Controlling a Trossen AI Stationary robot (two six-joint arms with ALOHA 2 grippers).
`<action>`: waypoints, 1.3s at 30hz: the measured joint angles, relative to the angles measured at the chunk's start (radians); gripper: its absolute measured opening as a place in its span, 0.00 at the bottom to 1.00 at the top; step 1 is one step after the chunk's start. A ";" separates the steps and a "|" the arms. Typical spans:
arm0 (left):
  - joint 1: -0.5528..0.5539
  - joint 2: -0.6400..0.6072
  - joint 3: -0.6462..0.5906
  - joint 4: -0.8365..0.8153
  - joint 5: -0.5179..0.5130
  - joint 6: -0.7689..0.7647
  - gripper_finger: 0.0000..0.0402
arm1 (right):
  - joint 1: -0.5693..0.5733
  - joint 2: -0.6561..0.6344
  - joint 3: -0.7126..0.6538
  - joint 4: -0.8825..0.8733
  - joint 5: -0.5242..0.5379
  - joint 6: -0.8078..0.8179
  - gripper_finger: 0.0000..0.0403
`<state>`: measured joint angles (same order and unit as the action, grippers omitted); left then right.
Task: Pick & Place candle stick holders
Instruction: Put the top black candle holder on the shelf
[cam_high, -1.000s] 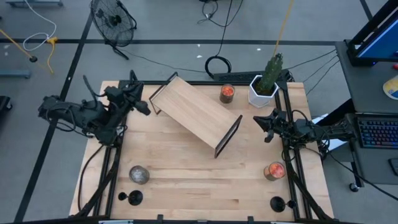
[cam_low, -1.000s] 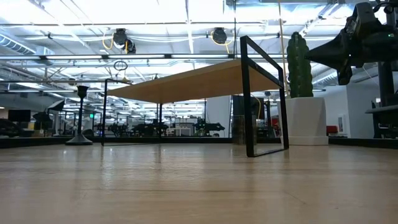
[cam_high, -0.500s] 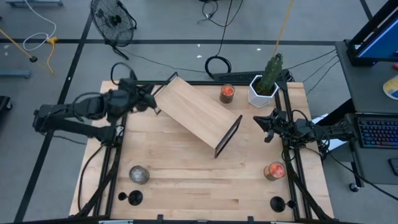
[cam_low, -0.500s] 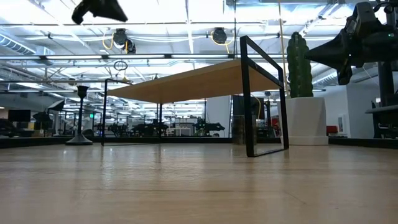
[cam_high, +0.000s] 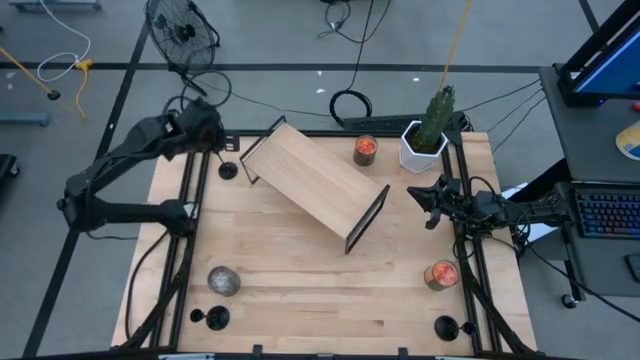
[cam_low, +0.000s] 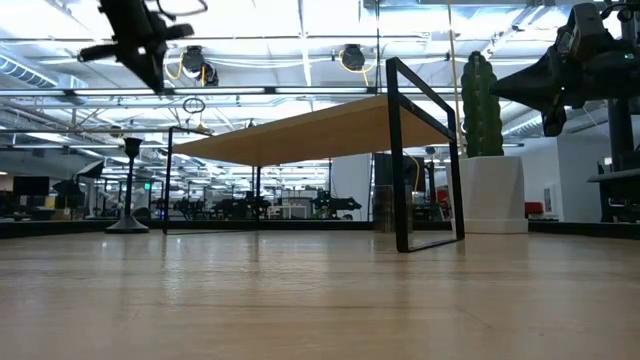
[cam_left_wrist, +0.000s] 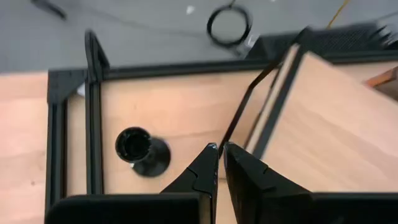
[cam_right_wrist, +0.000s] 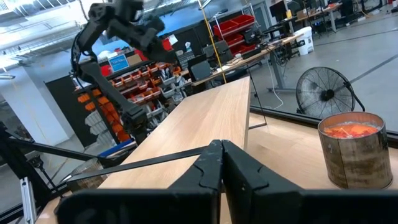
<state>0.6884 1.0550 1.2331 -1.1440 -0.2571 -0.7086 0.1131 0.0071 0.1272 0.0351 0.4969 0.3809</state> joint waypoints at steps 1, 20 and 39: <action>0.030 0.014 0.000 -0.005 0.032 0.012 0.08 | 0.000 0.000 0.000 0.000 0.000 0.000 0.01; 0.269 0.090 0.000 -0.135 0.167 0.166 0.08 | 0.000 0.000 0.000 0.000 0.000 -0.003 0.01; 0.283 0.090 0.000 -0.176 0.007 0.200 0.40 | 0.000 0.000 0.000 0.000 0.000 -0.003 0.01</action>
<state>0.9714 1.1454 1.2331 -1.3199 -0.2497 -0.5085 0.1131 0.0071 0.1272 0.0349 0.4969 0.3775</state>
